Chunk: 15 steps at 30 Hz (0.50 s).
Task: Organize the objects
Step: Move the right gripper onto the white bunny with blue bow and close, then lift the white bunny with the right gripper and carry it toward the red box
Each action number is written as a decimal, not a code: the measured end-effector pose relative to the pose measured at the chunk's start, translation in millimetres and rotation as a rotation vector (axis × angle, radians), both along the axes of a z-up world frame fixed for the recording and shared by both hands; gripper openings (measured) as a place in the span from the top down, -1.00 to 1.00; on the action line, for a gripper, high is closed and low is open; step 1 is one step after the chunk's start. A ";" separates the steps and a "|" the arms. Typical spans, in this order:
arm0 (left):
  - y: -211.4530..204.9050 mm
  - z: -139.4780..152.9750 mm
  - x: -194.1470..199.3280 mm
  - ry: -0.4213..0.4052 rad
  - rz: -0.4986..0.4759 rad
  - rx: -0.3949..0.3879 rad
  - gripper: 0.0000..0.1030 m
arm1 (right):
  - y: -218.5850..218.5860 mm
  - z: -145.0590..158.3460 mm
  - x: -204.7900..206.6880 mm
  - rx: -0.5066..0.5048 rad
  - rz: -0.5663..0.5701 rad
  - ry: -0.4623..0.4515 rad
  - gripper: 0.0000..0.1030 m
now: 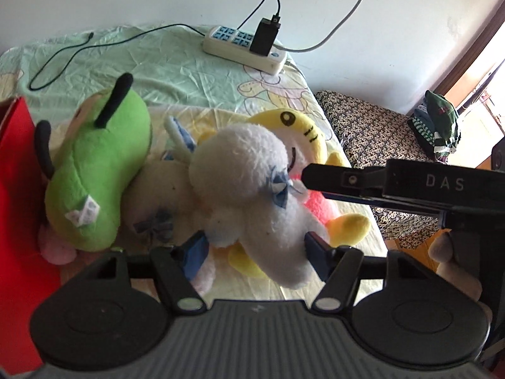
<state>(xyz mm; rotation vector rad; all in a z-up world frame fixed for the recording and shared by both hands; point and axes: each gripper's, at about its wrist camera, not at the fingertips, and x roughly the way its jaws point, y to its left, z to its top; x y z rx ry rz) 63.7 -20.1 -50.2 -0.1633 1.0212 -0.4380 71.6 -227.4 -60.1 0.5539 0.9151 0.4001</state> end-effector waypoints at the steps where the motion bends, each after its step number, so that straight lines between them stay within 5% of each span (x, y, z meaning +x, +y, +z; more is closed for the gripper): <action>1: 1.5 -1.3 1.9 0.003 -0.002 -0.014 -0.33 | 1.2 -1.9 1.6 0.006 0.013 0.003 0.19; 8: 13.2 -9.6 8.9 0.013 -0.038 -0.056 -0.31 | 9.8 -7.9 7.4 0.066 0.103 -0.008 0.18; 15: 14.6 -12.0 6.7 -0.031 -0.095 -0.003 -0.24 | 23.1 -13.2 8.6 0.072 0.190 -0.039 0.15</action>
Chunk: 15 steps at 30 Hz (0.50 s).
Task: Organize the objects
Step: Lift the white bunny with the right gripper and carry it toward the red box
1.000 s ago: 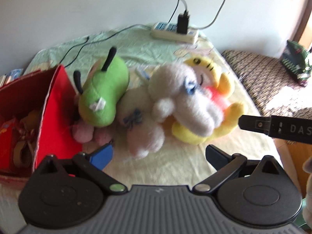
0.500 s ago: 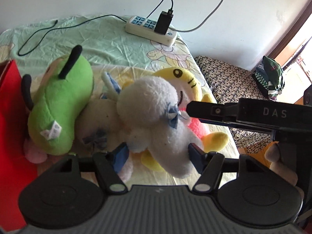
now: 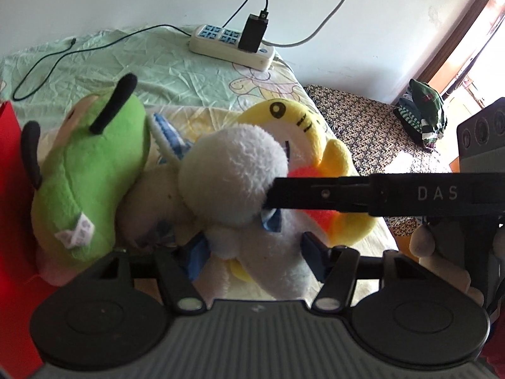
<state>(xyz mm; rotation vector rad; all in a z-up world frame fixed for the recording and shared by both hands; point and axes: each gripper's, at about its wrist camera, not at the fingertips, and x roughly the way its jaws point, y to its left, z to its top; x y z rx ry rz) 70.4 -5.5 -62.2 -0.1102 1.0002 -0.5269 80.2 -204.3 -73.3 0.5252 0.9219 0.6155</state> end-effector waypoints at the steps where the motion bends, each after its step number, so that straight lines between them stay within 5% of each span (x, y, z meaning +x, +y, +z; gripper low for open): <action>1: -0.3 -0.6 1.1 -0.003 -0.004 0.004 -0.24 | 0.0 -2.0 1.0 0.003 -0.003 0.003 0.10; 15: -8.5 11.5 -17.4 -0.091 -0.036 0.093 -0.20 | 10.0 0.8 -25.1 0.035 -0.001 -0.004 0.24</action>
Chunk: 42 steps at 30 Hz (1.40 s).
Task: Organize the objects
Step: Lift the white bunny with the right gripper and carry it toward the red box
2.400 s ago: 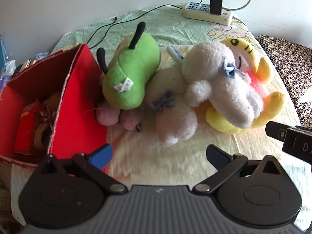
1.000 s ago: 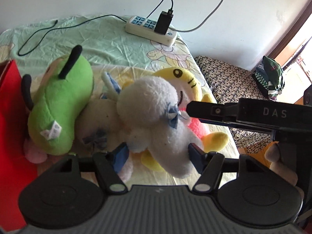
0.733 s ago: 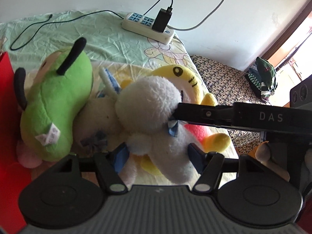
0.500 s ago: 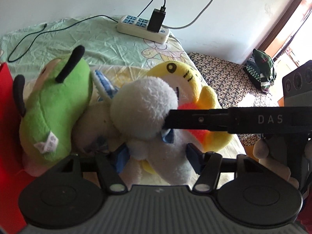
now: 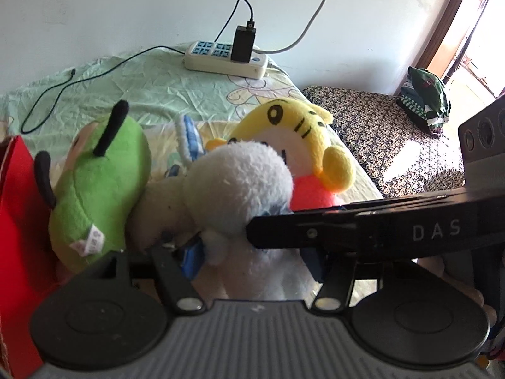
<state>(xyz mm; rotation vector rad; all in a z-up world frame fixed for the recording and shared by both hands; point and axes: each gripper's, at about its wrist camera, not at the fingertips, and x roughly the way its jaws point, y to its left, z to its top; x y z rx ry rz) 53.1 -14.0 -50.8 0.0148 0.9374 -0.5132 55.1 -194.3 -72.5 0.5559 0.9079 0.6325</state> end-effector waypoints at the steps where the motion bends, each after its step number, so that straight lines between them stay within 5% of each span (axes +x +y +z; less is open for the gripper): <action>1: -0.9 -0.5 -2.6 -0.001 -0.003 0.005 -0.20 | -0.1 -0.1 -2.5 0.000 -0.008 0.003 0.25; 14: 3.4 25.1 -63.3 -0.071 0.013 0.002 -0.19 | 1.5 18.1 -50.2 0.039 -0.043 -0.013 0.28; 25: 33.7 51.5 -113.8 -0.140 0.119 0.016 -0.19 | 36.1 42.4 -75.9 0.033 0.071 -0.087 0.28; 42: 189.4 96.0 -96.5 -0.251 0.240 0.023 -0.19 | 187.5 79.0 -42.2 0.031 0.166 -0.231 0.27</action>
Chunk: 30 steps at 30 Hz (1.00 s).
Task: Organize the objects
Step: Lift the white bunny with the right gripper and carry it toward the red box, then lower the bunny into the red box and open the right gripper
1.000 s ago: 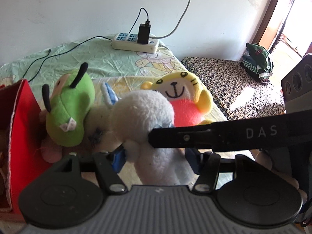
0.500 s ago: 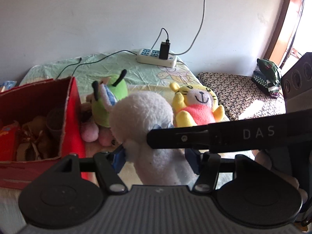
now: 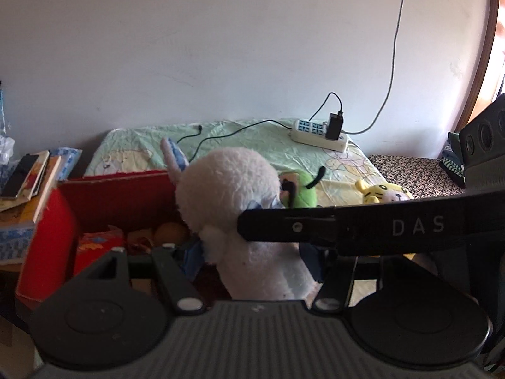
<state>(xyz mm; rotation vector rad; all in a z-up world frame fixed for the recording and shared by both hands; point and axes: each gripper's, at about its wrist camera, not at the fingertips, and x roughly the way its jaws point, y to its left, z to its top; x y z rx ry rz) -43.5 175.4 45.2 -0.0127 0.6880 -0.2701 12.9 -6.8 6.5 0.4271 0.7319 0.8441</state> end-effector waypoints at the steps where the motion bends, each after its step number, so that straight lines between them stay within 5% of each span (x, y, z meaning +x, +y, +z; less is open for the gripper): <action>1: 11.1 -1.0 3.9 0.005 0.001 0.003 -0.19 | 11.3 -1.8 3.4 -0.007 -0.004 0.007 0.27; 13: 111.5 -36.6 42.7 0.093 -0.017 0.137 -0.19 | 114.7 -43.9 34.3 -0.021 -0.037 0.178 0.27; 21: 144.8 -57.6 57.8 0.162 -0.023 0.152 -0.19 | 153.6 -67.9 47.8 -0.031 -0.054 0.307 0.27; 30: 160.3 -57.7 57.7 0.145 -0.008 0.167 -0.20 | 180.7 -77.6 53.0 -0.057 -0.061 0.383 0.25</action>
